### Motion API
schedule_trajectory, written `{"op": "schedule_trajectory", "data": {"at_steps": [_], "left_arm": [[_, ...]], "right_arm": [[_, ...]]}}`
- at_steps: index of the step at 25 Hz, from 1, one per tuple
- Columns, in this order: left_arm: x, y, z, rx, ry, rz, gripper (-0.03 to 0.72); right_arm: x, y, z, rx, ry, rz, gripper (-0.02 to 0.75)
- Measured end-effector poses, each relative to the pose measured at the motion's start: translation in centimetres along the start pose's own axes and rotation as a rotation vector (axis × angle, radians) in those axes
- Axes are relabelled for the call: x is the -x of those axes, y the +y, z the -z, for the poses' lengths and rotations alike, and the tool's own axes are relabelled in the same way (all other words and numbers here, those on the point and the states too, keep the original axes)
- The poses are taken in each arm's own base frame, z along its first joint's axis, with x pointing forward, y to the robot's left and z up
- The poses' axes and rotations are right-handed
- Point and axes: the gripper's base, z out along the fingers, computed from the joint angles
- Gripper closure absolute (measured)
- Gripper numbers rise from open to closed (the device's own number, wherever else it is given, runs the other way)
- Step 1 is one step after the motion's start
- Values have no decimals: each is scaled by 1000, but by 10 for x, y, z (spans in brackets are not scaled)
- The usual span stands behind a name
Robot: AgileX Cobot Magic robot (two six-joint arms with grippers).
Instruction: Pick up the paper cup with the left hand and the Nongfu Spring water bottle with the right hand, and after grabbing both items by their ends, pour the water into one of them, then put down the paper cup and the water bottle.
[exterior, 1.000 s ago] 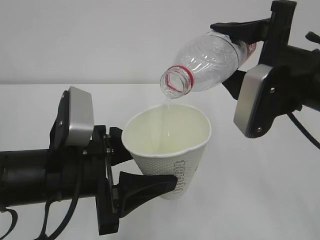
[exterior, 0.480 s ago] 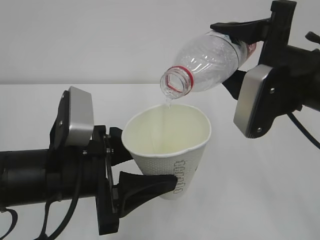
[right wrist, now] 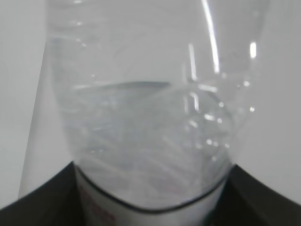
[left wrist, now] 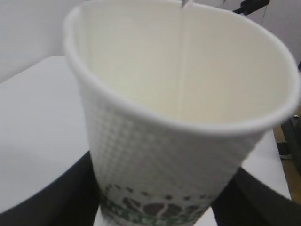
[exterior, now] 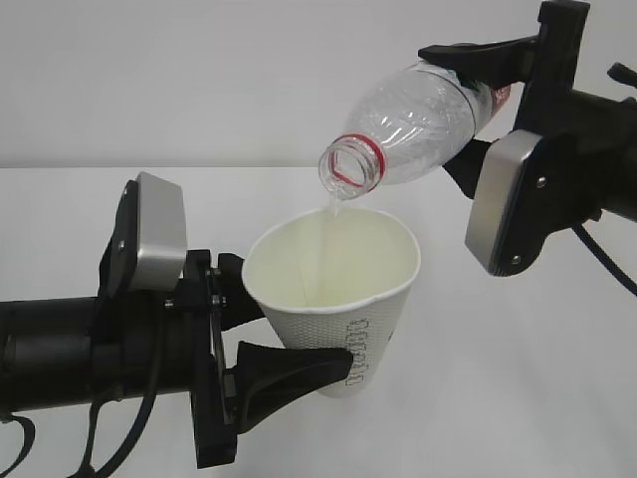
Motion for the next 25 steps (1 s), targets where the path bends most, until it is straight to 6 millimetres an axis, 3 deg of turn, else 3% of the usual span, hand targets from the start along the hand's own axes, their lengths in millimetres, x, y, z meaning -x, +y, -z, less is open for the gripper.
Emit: {"op": "schedule_trajectory", "data": {"at_steps": [25], "left_arm": [[0, 0, 0, 0, 0, 0, 199]], "right_arm": [[0, 0, 0, -2, -1, 8, 253]]}}
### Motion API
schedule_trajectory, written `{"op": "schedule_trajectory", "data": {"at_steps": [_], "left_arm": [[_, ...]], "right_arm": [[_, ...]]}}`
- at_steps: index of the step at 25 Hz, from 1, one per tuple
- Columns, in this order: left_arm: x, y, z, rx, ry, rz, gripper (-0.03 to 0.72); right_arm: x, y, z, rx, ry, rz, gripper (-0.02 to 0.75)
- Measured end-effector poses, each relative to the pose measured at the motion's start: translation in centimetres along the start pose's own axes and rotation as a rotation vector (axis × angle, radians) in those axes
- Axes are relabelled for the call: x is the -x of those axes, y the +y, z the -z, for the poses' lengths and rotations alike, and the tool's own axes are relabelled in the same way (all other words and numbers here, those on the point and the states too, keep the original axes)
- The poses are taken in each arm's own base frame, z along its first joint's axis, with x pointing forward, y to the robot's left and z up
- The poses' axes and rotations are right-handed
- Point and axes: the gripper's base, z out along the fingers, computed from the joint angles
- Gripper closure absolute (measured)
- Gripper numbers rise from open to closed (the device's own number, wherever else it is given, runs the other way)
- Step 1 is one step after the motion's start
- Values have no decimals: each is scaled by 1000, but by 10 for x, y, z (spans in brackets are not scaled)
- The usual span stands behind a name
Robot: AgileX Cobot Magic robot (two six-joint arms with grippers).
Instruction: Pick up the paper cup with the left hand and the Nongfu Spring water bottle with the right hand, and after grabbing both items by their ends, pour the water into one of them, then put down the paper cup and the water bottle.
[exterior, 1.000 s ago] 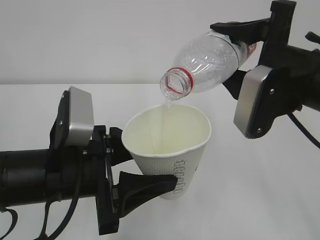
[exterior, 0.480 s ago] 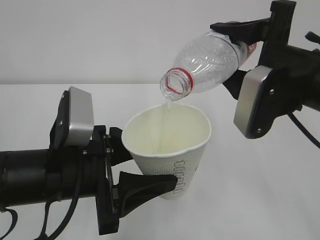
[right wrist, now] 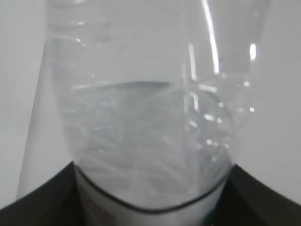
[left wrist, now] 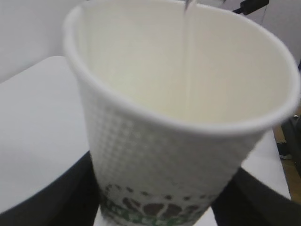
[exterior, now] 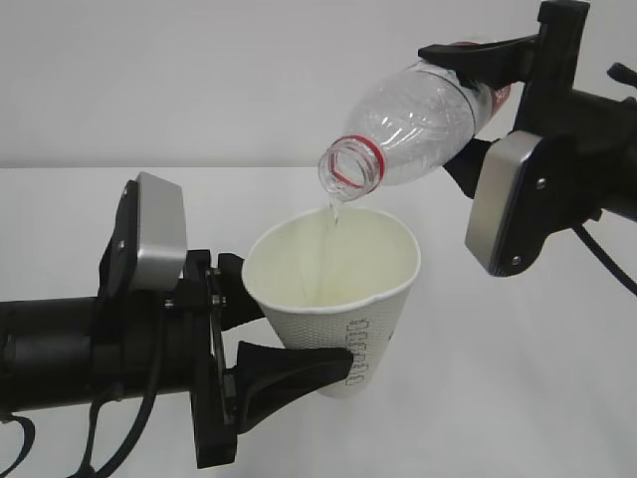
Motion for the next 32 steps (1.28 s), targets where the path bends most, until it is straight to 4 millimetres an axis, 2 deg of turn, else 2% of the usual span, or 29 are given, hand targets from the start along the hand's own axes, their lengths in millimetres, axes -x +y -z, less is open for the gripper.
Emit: {"op": "schedule_trajectory", "data": {"at_steps": [32], "left_arm": [[0, 0, 0, 0, 0, 0, 199]], "right_arm": [[1, -1, 0, -13, -7, 2, 253]]}}
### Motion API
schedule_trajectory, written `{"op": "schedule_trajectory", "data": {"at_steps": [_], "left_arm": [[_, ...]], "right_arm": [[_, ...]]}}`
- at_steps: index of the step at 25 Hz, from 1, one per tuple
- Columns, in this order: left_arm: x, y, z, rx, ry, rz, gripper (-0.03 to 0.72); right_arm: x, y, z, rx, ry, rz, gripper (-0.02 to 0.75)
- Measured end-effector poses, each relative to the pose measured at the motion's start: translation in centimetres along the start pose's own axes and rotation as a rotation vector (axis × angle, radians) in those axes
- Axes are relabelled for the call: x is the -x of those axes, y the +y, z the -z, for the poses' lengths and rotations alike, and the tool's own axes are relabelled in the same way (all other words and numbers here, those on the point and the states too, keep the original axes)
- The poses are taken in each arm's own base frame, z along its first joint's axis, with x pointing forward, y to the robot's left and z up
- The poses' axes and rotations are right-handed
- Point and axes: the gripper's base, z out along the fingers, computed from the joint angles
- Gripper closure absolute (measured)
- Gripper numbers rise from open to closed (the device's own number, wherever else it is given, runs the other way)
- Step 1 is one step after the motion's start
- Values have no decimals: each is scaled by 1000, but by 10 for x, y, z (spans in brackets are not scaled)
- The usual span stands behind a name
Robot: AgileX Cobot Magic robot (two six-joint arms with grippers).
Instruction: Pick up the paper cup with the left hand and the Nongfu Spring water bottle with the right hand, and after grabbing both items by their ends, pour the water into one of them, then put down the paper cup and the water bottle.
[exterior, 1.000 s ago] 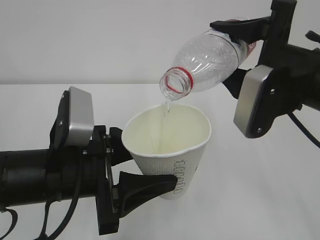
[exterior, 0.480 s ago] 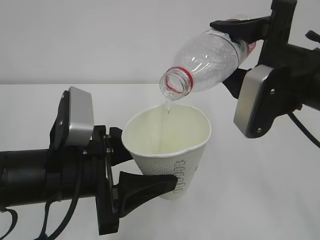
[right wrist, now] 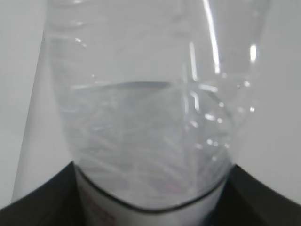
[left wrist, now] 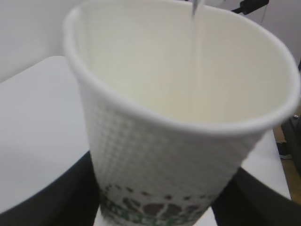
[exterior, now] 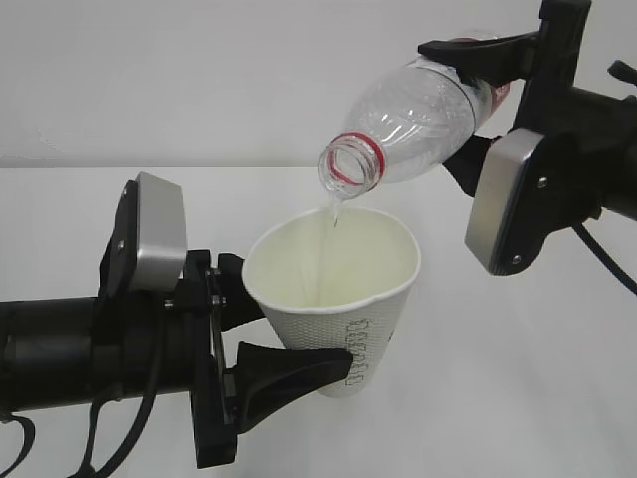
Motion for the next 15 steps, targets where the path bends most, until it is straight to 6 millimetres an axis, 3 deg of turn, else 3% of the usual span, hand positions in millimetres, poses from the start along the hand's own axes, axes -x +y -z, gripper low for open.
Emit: {"op": "schedule_trajectory", "data": {"at_steps": [15], "left_arm": [[0, 0, 0, 0, 0, 0, 199]], "right_arm": [[0, 0, 0, -2, 4, -5, 253]]}}
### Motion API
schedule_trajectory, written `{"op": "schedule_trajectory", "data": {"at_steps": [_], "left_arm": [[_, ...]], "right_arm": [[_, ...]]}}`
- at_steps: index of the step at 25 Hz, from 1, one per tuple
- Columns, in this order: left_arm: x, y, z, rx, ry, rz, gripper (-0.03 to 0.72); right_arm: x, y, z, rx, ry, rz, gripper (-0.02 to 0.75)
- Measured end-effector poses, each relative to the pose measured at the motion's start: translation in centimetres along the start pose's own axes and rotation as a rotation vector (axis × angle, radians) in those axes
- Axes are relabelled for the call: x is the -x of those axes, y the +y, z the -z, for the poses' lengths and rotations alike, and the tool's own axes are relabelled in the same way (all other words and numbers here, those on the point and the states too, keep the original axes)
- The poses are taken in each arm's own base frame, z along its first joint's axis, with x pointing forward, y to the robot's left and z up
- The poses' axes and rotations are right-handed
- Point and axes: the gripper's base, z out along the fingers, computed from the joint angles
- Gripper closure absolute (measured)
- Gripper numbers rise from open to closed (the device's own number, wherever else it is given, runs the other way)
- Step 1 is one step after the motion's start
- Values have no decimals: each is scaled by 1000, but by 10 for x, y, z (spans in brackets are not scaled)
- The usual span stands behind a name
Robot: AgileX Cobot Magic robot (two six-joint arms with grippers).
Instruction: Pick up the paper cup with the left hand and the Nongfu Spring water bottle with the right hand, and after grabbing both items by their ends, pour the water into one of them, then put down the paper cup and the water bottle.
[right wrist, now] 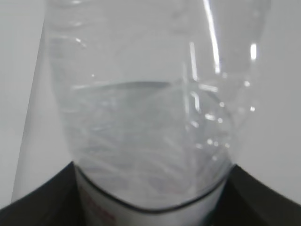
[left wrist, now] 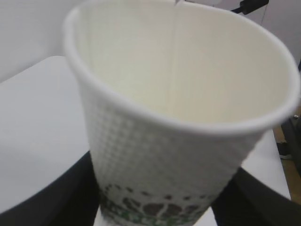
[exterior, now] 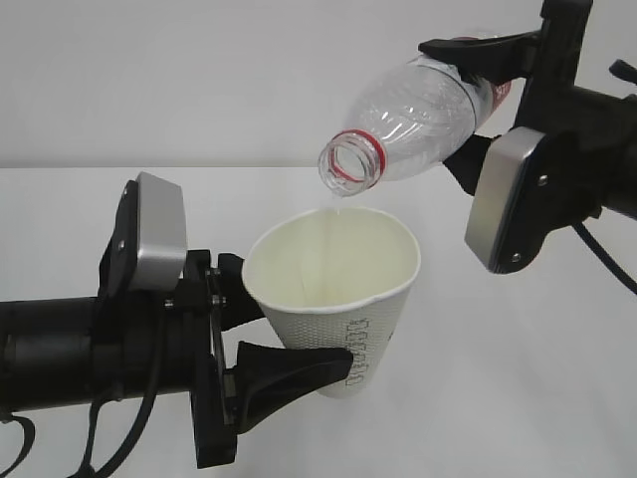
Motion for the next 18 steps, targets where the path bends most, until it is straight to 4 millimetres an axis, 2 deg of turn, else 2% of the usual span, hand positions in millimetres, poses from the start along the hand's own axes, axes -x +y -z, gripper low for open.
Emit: {"op": "schedule_trajectory", "data": {"at_steps": [18], "left_arm": [[0, 0, 0, 0, 0, 0, 199]], "right_arm": [[0, 0, 0, -4, 1, 0, 253]]}}
